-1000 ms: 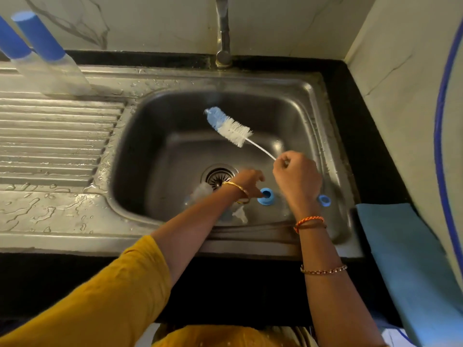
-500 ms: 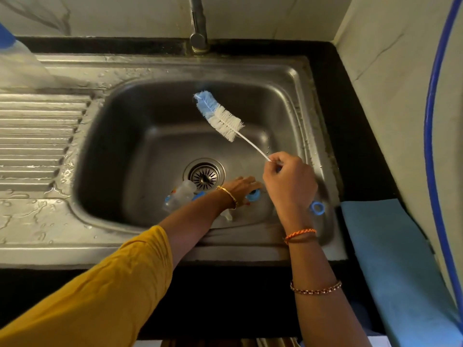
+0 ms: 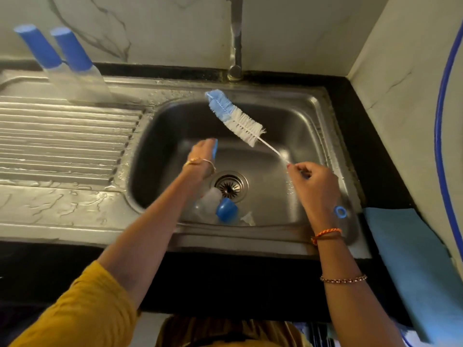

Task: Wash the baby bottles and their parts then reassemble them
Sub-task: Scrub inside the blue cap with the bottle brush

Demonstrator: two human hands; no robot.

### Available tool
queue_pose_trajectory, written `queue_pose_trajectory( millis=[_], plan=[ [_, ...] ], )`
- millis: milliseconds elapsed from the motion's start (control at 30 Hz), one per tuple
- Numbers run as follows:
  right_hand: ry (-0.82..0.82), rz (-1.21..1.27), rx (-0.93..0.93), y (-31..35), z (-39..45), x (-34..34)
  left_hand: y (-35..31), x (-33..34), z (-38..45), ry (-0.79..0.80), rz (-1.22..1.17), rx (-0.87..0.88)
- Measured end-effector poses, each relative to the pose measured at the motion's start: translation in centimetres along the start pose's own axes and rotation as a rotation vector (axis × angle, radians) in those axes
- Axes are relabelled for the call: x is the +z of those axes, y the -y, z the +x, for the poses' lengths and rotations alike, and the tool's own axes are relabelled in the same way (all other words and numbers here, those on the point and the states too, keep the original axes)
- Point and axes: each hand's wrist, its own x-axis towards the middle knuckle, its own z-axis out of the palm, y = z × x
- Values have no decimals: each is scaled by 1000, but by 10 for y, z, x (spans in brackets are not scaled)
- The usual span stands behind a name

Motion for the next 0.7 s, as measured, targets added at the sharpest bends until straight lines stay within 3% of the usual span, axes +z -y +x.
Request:
queue_pose_trajectory(
  millis=[67, 133, 233, 267, 467, 700],
  plan=[
    [-50, 14, -25, 5, -4, -2, 13, -44, -1, -91, -148, -21],
    [-52, 41, -73, 13, -10, -4, 23, -81, 1, -172, -463, -94],
    [-11, 66, -194, 21, -18, -7, 19, -119, 8, -274, -1295, -289],
    [-13, 61, -254, 23, -19, -7, 17, -129, 10, -288, -1415, -311],
    [-145, -25, -604, 34, -19, 7, 26, -142, 20, -259, -1294, -292],
    [-374, -263, -777, 36, -19, 19, 29, -130, 23, -372, -1023, -241]
  ],
)
